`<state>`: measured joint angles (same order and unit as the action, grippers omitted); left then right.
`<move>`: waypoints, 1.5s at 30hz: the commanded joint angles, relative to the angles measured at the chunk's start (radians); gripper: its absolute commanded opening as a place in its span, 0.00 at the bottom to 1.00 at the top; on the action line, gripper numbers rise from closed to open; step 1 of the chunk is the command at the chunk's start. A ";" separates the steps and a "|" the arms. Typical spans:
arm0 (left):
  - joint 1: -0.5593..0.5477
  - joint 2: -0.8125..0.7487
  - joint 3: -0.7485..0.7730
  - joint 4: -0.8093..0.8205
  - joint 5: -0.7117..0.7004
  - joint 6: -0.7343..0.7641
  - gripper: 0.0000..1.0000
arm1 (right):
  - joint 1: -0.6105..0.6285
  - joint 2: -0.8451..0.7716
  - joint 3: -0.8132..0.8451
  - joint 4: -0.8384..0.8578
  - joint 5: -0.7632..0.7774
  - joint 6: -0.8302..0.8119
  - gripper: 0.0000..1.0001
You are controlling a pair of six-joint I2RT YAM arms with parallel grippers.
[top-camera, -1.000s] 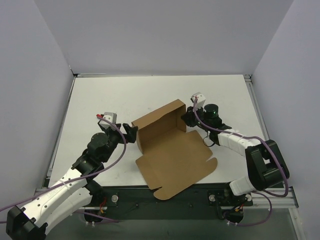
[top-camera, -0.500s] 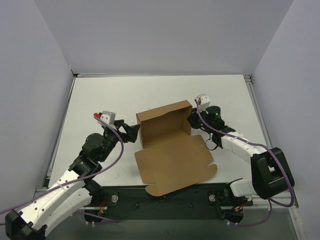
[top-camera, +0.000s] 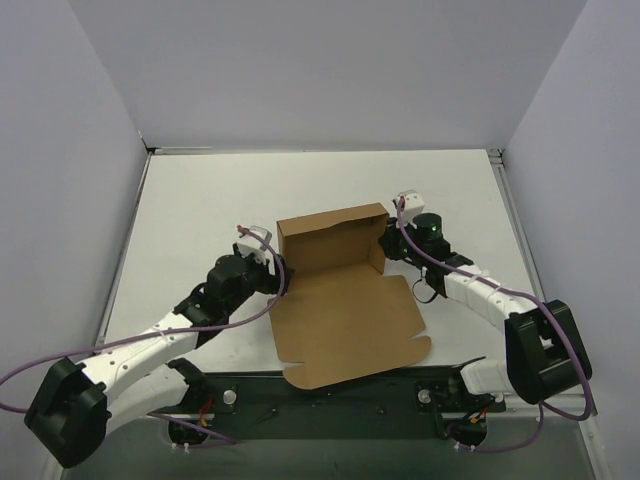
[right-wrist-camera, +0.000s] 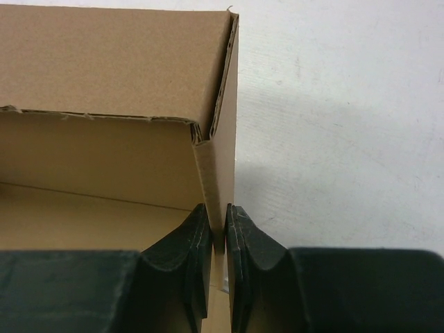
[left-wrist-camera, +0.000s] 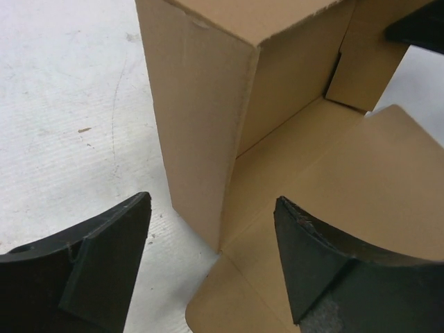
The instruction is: Fold the paper box
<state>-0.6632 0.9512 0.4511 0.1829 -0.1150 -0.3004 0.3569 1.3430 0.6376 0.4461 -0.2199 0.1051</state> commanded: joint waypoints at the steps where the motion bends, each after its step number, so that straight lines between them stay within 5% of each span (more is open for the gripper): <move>1: -0.029 0.067 0.015 0.150 -0.032 0.056 0.73 | 0.004 -0.041 0.034 -0.014 0.031 0.021 0.05; 10: -0.056 0.198 0.018 0.288 -0.124 0.133 0.54 | 0.019 -0.030 0.043 -0.038 0.076 0.027 0.06; 21: -0.122 0.285 0.011 0.469 -0.224 0.234 0.01 | 0.062 -0.002 0.076 -0.076 0.212 0.048 0.06; 35: -0.193 0.294 0.084 0.356 -0.485 0.230 0.00 | 0.142 0.047 0.159 -0.238 0.671 0.146 0.03; 45: -0.193 0.290 0.092 0.319 -0.537 0.196 0.00 | 0.110 0.061 0.146 -0.218 0.708 0.219 0.04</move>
<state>-0.8501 1.2644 0.5083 0.5186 -0.6071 -0.1024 0.5140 1.3861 0.7612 0.2535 0.2989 0.3119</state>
